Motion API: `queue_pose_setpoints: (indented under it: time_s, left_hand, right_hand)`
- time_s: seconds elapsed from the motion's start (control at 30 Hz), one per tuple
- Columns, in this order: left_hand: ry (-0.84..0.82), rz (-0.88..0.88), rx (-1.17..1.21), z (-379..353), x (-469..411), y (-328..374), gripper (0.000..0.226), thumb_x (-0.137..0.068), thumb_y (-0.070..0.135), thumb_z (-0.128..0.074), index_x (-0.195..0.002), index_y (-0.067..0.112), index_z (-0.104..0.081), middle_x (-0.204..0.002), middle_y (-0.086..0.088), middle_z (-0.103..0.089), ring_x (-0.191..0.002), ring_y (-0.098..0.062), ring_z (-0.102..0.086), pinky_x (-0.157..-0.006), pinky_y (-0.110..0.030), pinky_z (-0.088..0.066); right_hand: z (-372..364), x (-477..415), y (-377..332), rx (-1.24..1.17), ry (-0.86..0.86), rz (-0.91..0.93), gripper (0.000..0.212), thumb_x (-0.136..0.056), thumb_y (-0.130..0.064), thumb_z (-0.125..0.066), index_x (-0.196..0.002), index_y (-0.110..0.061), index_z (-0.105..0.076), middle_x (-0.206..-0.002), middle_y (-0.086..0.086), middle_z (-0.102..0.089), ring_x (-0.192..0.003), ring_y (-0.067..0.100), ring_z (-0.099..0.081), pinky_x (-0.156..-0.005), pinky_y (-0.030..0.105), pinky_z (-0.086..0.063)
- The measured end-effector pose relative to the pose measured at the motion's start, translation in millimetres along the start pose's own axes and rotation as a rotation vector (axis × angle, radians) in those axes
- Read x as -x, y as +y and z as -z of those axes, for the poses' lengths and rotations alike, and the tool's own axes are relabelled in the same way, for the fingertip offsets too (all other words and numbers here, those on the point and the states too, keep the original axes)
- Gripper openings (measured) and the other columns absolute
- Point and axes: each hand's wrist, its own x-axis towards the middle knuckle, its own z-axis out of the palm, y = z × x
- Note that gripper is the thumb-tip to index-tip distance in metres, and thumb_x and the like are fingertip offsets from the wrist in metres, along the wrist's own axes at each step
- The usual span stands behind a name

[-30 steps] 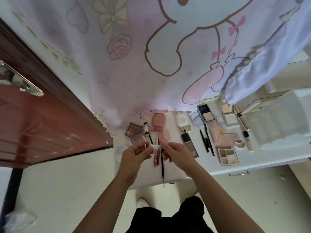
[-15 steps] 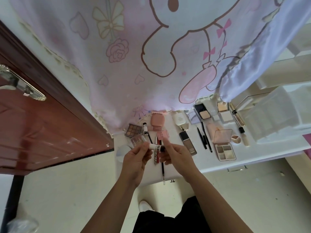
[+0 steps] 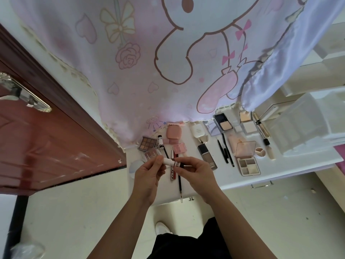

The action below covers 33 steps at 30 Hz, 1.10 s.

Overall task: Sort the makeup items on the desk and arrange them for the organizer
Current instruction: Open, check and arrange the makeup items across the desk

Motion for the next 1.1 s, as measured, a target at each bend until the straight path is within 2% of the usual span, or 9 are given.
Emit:
queue_pose_setpoints:
  time_s: [0.1, 0.17, 0.27, 0.4, 0.63, 0.8, 0.93, 1.0, 1.1]
  left_hand:
    - [-0.002, 0.006, 0.002, -2, 2, 0, 0.023, -0.092, 0.014, -0.064, -0.107, -0.002, -0.071, -0.086, -0.009, -0.068, -0.075, -0.013, -0.059, -0.073, -0.022, -0.054]
    - [-0.011, 0.004, 0.003, -4, 3, 1, 0.021, -0.091, 0.015, -0.065, -0.105, 0.000, -0.072, -0.086, -0.009, -0.068, -0.075, -0.013, -0.059, -0.072, -0.022, -0.053]
    - [-0.013, 0.009, 0.011, -5, 4, 0, 0.023, -0.087, 0.017, -0.067, -0.104, 0.002, -0.072, -0.085, -0.008, -0.068, -0.074, -0.013, -0.060, -0.071, -0.022, -0.054]
    - [-0.009, 0.031, 0.046, -8, 5, -2, 0.027, -0.086, 0.017, -0.068, -0.107, 0.001, -0.072, -0.083, -0.007, -0.068, -0.074, -0.012, -0.061, -0.071, -0.022, -0.055]
    - [0.006, 0.035, 0.051, -15, 4, -1, 0.015, -0.092, 0.012, -0.065, -0.099, 0.003, -0.073, -0.081, -0.007, -0.069, -0.072, -0.013, -0.060, -0.071, -0.022, -0.054]
    - [0.005, 0.051, 0.065, -14, 0, -2, 0.016, -0.092, 0.014, -0.066, -0.100, 0.003, -0.073, -0.083, -0.007, -0.070, -0.072, -0.012, -0.061, -0.071, -0.022, -0.055]
    - [-0.024, 0.110, 0.105, -18, -4, -9, 0.018, -0.093, 0.014, -0.064, -0.105, 0.002, -0.070, -0.087, -0.009, -0.072, -0.074, -0.013, -0.065, -0.065, -0.021, -0.057]
    - [-0.034, 0.147, 0.128, -22, -5, -16, 0.013, -0.095, 0.012, -0.061, -0.099, 0.004, -0.071, -0.086, -0.009, -0.073, -0.071, -0.012, -0.066, -0.062, -0.021, -0.057]
    - [-0.046, 0.229, 0.168, -29, -7, -32, 0.018, -0.095, 0.010, -0.061, -0.109, 0.000, -0.068, -0.095, -0.013, -0.072, -0.074, -0.013, -0.069, -0.065, -0.021, -0.058]
  right_hand:
    - [1, 1, -2, -0.022, 0.002, -0.007, 0.034, -0.082, -0.025, -0.081, -0.115, -0.024, -0.071, -0.101, -0.001, -0.076, -0.088, 0.020, -0.074, -0.081, 0.027, -0.059]
    - [0, 2, -6, -0.094, 0.010, -0.040, 0.028, -0.088, -0.029, -0.074, -0.115, -0.022, -0.070, -0.099, 0.005, -0.076, -0.083, 0.020, -0.074, -0.075, 0.026, -0.059]
    - [3, 4, -5, -0.099, 0.016, -0.050, 0.019, -0.089, -0.019, -0.074, -0.107, -0.015, -0.074, -0.094, 0.010, -0.076, -0.083, 0.022, -0.073, -0.076, 0.026, -0.059]
    - [6, 6, -2, -0.166, 0.061, -0.048, 0.024, -0.084, -0.014, -0.079, -0.107, -0.015, -0.073, -0.096, 0.005, -0.077, -0.093, 0.020, -0.073, -0.085, 0.028, -0.059]
    - [12, 10, 0, -0.163, 0.090, -0.022, 0.025, -0.081, -0.005, -0.080, -0.104, -0.014, -0.076, -0.096, 0.001, -0.078, -0.094, 0.011, -0.073, -0.076, 0.013, -0.052]
    - [15, 8, -1, -0.182, 0.106, -0.028, 0.030, -0.080, -0.009, -0.081, -0.108, -0.019, -0.074, -0.100, -0.001, -0.077, -0.097, 0.013, -0.073, -0.083, 0.022, -0.055]
    - [21, 4, 7, -0.323, 0.171, -0.061, 0.040, -0.086, -0.016, -0.077, -0.123, -0.020, -0.065, -0.115, 0.008, -0.069, -0.104, 0.020, -0.071, -0.089, 0.032, -0.058]
    - [28, 2, 12, -0.427, 0.193, -0.110, 0.036, -0.091, -0.016, -0.071, -0.126, -0.017, -0.061, -0.114, 0.012, -0.069, -0.105, 0.026, -0.071, -0.090, 0.034, -0.058]
    - [43, -2, 20, -0.400, 0.243, -0.114, 0.026, -0.093, -0.013, -0.068, -0.119, -0.011, -0.065, -0.107, 0.017, -0.073, -0.098, 0.027, -0.072, -0.087, 0.032, -0.058]
